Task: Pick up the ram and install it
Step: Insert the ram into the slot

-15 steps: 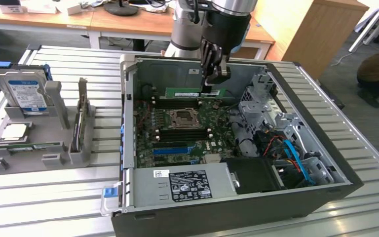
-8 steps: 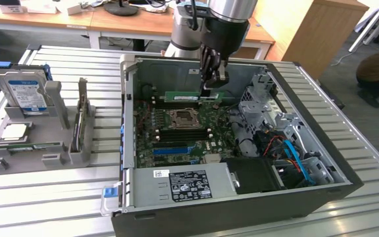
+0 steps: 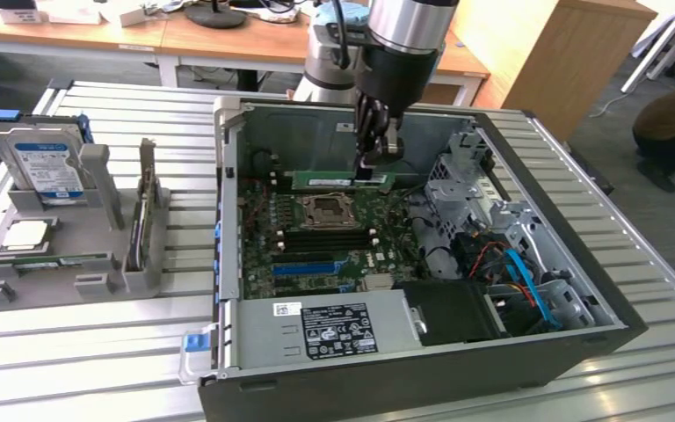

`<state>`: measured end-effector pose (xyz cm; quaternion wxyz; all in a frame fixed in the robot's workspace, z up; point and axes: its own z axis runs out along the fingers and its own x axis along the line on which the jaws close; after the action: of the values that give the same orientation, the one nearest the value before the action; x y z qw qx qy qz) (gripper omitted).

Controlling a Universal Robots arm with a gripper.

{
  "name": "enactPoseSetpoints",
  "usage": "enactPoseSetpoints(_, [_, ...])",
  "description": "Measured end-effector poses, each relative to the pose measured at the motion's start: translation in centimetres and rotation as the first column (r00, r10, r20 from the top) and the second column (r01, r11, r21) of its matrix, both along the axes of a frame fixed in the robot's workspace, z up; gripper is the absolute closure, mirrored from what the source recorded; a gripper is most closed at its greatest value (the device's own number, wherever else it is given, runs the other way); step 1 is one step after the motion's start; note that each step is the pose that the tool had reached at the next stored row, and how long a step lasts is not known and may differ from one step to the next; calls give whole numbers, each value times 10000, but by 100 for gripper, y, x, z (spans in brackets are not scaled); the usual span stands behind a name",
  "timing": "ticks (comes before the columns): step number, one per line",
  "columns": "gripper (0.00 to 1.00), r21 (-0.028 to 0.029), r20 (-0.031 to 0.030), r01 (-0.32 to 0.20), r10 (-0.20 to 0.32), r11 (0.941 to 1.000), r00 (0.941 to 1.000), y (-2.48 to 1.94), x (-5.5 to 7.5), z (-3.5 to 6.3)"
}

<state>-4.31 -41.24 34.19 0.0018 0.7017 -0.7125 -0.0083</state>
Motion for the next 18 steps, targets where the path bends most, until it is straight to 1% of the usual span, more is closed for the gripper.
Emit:
enactPoseSetpoints(6, [88, -1, 5, 0, 0, 10000, 10000, 0, 0, -91])
enactPoseSetpoints(18, [88, 0, 30, 0, 0, 10000, 10000, 0, 0, -217])
